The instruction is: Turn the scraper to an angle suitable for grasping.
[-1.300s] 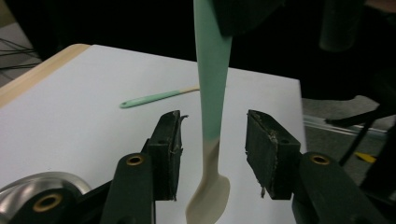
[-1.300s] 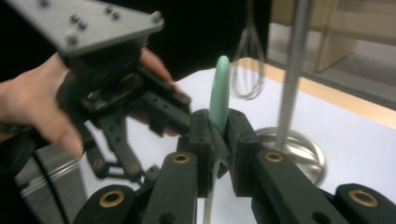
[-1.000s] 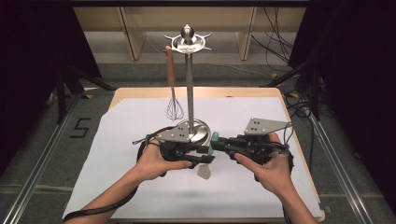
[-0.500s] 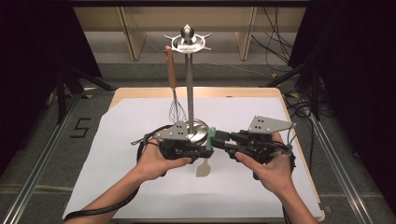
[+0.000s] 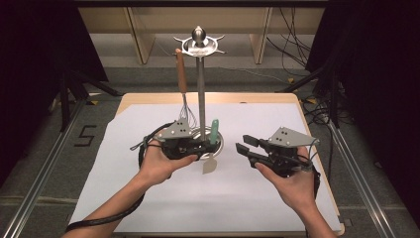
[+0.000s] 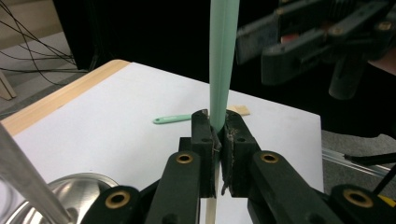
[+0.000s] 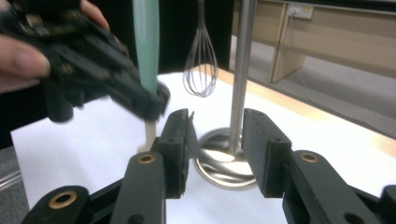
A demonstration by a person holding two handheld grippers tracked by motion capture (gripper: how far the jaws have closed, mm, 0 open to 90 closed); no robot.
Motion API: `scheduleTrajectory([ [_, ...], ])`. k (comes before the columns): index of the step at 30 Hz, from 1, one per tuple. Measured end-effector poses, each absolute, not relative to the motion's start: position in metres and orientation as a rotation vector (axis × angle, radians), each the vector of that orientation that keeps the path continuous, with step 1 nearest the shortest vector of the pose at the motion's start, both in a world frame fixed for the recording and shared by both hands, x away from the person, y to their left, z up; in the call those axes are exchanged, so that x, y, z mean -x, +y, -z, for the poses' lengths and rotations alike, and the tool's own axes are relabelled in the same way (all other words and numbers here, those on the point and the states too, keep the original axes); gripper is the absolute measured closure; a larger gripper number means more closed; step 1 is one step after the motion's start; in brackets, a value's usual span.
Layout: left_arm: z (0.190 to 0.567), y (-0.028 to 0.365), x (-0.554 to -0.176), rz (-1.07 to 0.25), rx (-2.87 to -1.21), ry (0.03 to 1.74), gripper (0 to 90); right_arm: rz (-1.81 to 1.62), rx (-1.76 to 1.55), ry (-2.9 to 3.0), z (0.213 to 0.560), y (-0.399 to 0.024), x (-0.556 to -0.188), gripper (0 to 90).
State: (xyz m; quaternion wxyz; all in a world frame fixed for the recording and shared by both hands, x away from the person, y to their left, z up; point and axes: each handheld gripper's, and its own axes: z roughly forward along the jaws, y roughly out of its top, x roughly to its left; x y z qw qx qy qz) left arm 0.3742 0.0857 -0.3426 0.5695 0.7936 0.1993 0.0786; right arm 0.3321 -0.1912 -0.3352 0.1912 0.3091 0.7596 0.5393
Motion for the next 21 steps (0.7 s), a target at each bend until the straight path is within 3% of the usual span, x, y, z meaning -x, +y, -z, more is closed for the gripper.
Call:
scheduleTrajectory([
  [9, 0.329, 0.094, -0.380, -0.236, -1.836, 0.457, 84.0, -1.428, -0.899, 2.080, 0.344, -0.196, -0.332, 54.2],
  [21, 0.311, 0.098, -0.387, -0.283, -1.819, 0.473, 84.0, -1.406, -0.891, 2.060, 0.347, -0.198, -0.331, 57.5],
])
